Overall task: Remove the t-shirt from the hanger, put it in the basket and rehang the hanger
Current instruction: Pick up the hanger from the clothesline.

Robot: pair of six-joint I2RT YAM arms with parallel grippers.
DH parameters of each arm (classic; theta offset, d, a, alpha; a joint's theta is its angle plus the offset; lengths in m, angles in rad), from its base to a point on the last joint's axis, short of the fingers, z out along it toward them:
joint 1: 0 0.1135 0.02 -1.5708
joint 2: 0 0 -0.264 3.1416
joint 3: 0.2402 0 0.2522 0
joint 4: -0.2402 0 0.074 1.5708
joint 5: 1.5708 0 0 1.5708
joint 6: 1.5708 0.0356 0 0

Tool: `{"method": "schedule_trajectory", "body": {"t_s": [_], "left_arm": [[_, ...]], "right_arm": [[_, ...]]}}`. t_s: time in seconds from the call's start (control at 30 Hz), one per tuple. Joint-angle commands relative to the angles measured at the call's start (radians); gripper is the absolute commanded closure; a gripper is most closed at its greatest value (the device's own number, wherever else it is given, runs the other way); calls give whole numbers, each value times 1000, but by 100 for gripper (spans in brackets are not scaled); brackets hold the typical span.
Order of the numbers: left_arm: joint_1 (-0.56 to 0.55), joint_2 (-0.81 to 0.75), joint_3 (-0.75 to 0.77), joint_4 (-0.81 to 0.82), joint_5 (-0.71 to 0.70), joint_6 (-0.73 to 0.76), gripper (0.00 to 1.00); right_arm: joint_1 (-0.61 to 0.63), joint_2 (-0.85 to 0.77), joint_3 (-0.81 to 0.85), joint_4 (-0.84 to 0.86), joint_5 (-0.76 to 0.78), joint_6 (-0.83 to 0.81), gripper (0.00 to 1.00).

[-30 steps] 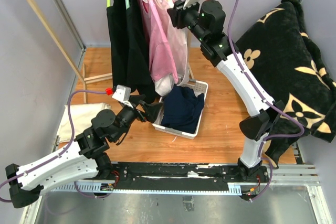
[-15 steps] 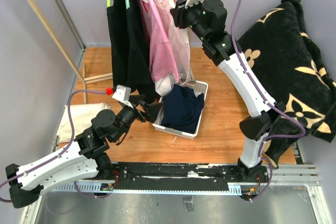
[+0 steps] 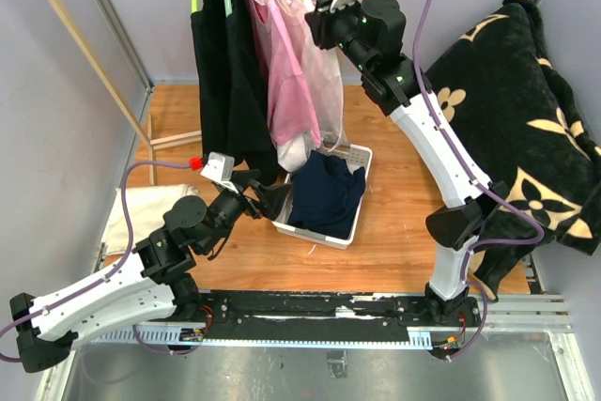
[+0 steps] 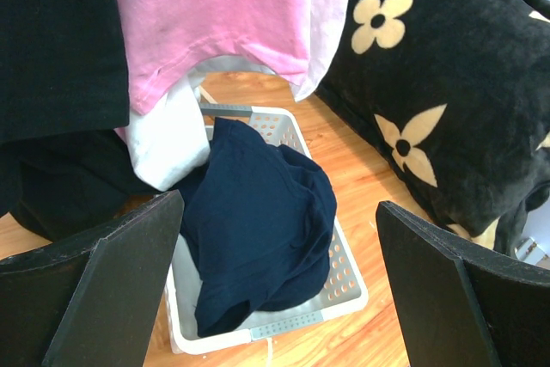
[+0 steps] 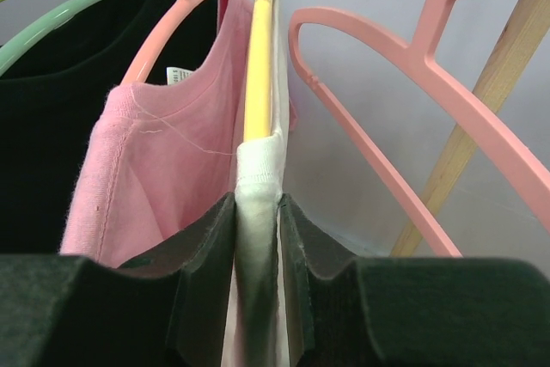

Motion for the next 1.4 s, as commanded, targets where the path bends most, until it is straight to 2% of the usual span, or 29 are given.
{"method": "schedule_trajectory", "body": {"t_s": [0.0, 0.43, 0.67, 0.77, 1.0, 1.37], "left_arm": [[-6, -1, 0, 18, -13, 8, 0], [-7, -4, -1, 12, -16, 6, 0], [-7, -6, -1, 12, -18, 6, 0], [-6, -6, 0, 14, -19, 6, 0], [-7, 0, 0, 22, -13, 1, 0], [-7, 22, 24, 35, -15, 8, 0]], "right_arm": [[17, 8, 41, -10, 21, -1, 73], [17, 32, 59, -13, 18, -1, 74], [16, 34, 47, 0, 15, -3, 93], [17, 7, -6, 52, 14, -13, 99], [17, -110, -250, 352, 11, -39, 99], [17, -127, -218, 451, 14, -54, 99]]}}
